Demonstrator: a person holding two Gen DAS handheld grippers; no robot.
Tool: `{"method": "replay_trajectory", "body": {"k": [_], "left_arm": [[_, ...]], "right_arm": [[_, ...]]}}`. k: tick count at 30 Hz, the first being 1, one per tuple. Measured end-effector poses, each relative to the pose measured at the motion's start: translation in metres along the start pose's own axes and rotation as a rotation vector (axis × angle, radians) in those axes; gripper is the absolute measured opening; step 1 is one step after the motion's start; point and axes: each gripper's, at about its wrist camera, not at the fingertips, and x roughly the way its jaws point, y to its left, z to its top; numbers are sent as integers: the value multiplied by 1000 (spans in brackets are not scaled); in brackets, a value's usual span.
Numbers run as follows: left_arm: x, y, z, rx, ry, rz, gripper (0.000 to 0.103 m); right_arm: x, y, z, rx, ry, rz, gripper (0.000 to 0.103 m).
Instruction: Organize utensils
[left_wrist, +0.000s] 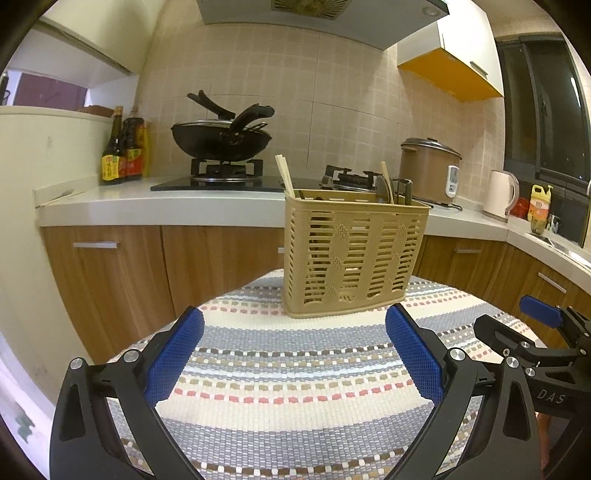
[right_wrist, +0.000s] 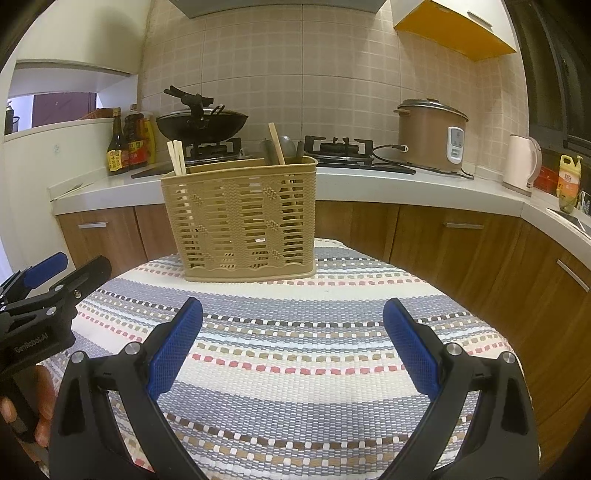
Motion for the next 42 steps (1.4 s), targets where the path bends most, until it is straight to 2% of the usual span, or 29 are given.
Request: {"method": "replay_trajectory", "body": {"k": [42], "left_arm": [[0,-2,-1,10,5,11,95]], "right_arm": [[-1,0,1,-2,-6,-3,94]]}}
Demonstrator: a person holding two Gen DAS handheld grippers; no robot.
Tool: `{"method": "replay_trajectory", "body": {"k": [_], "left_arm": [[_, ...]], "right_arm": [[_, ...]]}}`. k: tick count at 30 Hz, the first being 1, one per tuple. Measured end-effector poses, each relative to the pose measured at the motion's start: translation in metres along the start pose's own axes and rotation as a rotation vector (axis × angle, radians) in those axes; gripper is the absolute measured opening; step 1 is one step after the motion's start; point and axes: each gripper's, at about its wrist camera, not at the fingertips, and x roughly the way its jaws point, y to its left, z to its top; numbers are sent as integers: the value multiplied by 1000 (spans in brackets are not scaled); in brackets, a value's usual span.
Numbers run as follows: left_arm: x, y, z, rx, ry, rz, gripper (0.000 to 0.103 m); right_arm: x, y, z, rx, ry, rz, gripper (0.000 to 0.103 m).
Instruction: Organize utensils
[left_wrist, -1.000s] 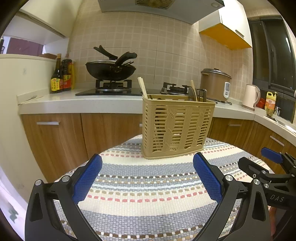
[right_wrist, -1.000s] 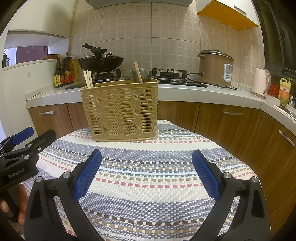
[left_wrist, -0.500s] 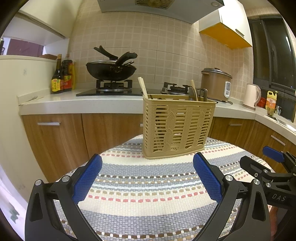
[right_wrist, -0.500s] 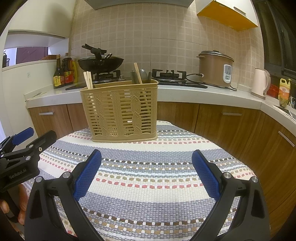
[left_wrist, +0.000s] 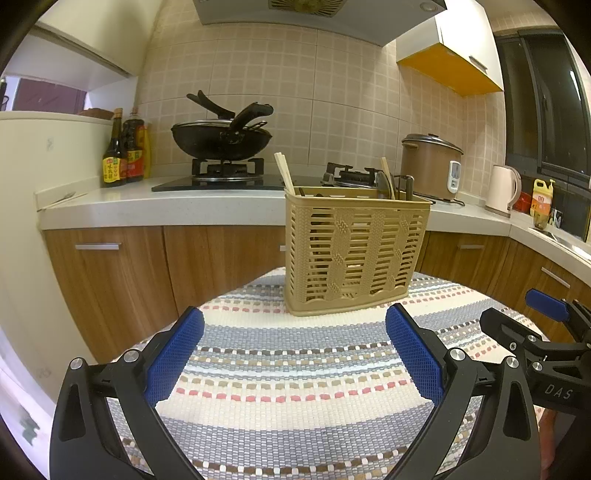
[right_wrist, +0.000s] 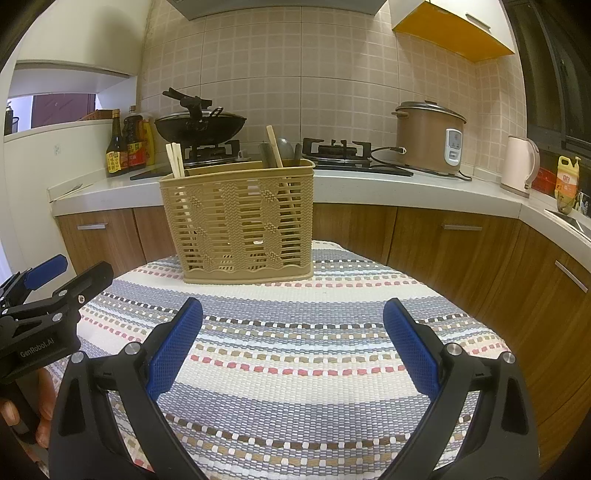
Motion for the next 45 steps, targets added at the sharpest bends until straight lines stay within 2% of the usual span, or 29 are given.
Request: {"method": "replay_trajectory", "body": {"k": [45], "left_arm": [[1,3,0,17,6,6,95]], "right_arm": [[-1,1,1,3,-3,-7,94]]}}
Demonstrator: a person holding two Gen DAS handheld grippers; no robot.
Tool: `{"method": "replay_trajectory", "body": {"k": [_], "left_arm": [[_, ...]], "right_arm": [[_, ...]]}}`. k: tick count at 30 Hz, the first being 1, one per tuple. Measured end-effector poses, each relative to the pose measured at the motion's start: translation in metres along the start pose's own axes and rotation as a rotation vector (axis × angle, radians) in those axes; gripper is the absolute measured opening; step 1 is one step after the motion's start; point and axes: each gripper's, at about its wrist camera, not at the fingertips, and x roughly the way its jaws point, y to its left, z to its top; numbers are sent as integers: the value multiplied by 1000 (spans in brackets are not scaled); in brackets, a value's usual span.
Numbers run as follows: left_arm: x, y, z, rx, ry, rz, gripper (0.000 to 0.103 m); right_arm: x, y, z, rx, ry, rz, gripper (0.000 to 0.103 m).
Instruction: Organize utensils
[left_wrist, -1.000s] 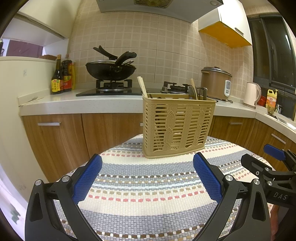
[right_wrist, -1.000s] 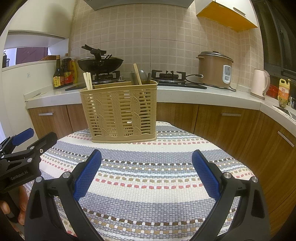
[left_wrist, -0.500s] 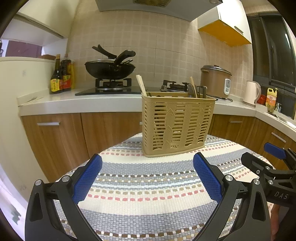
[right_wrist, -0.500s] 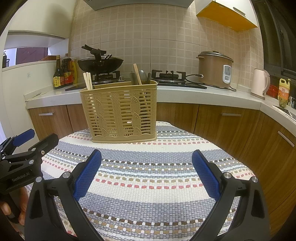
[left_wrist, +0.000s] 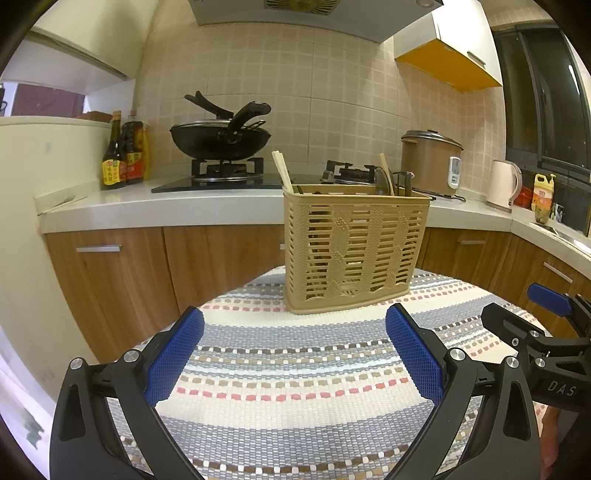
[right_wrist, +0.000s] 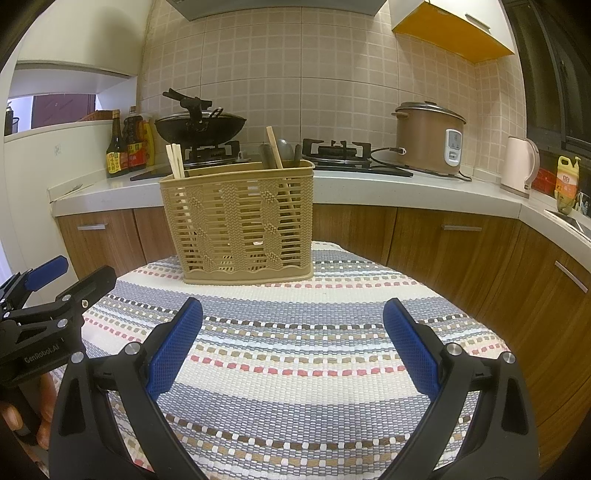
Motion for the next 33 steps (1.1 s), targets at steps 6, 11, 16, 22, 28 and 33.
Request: {"method": "replay_trajectory", "body": {"k": [6,11,16,22,28,33], "left_arm": [[0,-2,0,3,-2,0,95],[0,-2,1,4,-2,-2,95],[0,-1,1,6,-2,-1,95],[-1,-2,1,8,-5,2,95],[-2,-2,2,11,-8,13,95],[-2,-3,2,13,-10,18,95]], "right_arm": [[0,0,0,0,1,0,94],[0,0,0,0,1,0,94],[0,1,0,-1,0,-1,94],[0,1,0,0,0,-1,94],[0,1,-1,-2,0,-1,94],[0,1,-1,-2,1,0,94]]}}
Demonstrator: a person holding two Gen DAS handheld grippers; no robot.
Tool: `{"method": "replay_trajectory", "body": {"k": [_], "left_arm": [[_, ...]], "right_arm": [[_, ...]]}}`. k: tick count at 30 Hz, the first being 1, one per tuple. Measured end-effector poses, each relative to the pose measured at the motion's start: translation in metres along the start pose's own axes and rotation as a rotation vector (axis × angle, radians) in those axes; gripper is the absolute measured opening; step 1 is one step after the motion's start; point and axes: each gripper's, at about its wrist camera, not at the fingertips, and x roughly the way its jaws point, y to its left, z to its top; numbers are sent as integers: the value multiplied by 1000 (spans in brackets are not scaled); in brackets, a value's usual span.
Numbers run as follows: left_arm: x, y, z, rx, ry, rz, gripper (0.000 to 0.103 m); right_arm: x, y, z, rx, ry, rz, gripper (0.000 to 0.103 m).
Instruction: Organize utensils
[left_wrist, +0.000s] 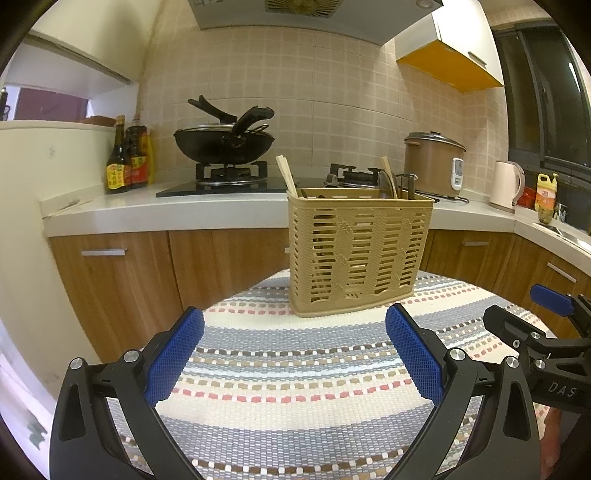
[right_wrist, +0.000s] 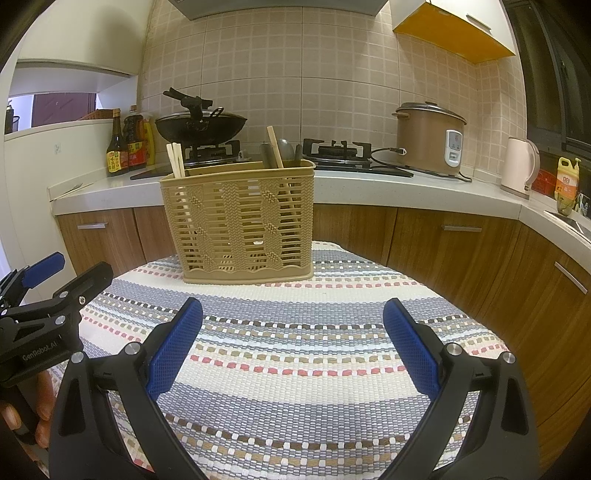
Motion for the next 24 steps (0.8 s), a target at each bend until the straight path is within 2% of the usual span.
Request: {"method": "replay_trajectory", "body": {"k": [9,15,24], "left_arm": [[-2,-3,0,8,-5,6,95],[-8,-8,-1,36,-41,20,94],[6,4,0,-31,39,-11,96]], "right_arm": [[0,0,0,0,-1,0,94],[0,0,0,0,-1,1,94],[1,-1,0,2,1,-4,94]]}}
